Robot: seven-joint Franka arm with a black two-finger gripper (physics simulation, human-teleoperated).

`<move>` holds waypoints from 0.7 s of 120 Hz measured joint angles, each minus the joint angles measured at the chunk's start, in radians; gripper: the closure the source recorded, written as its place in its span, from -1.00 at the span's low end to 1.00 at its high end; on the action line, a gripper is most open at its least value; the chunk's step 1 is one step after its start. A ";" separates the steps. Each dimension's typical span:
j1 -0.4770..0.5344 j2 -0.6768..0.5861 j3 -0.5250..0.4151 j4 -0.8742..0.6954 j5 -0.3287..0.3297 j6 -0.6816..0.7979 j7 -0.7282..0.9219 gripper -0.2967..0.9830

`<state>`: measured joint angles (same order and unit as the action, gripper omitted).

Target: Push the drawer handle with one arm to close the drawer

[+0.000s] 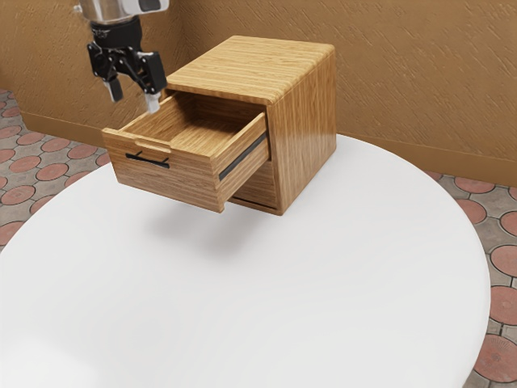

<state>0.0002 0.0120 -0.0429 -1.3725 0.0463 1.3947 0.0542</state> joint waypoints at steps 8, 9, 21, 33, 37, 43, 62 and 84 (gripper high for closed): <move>-0.003 0.002 0.000 -0.001 0.000 0.013 0.004 -0.52; -0.004 0.002 0.001 -0.001 0.000 0.014 0.004 -0.52; -0.006 0.005 0.000 -0.012 0.001 0.024 0.009 -0.53; -0.007 -0.102 0.007 -0.153 -0.007 0.039 0.011 -0.53; 0.000 -0.163 0.010 -0.223 -0.009 0.050 0.012 -0.48; 0.011 -0.239 0.015 -0.330 -0.011 0.081 0.012 -0.36; 0.018 -0.305 0.058 -0.534 0.006 0.228 0.015 0.22; 0.018 -0.255 0.089 -0.611 0.026 0.399 0.016 0.53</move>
<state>0.0178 -0.2431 0.0464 -1.9836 0.0720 1.7942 0.0703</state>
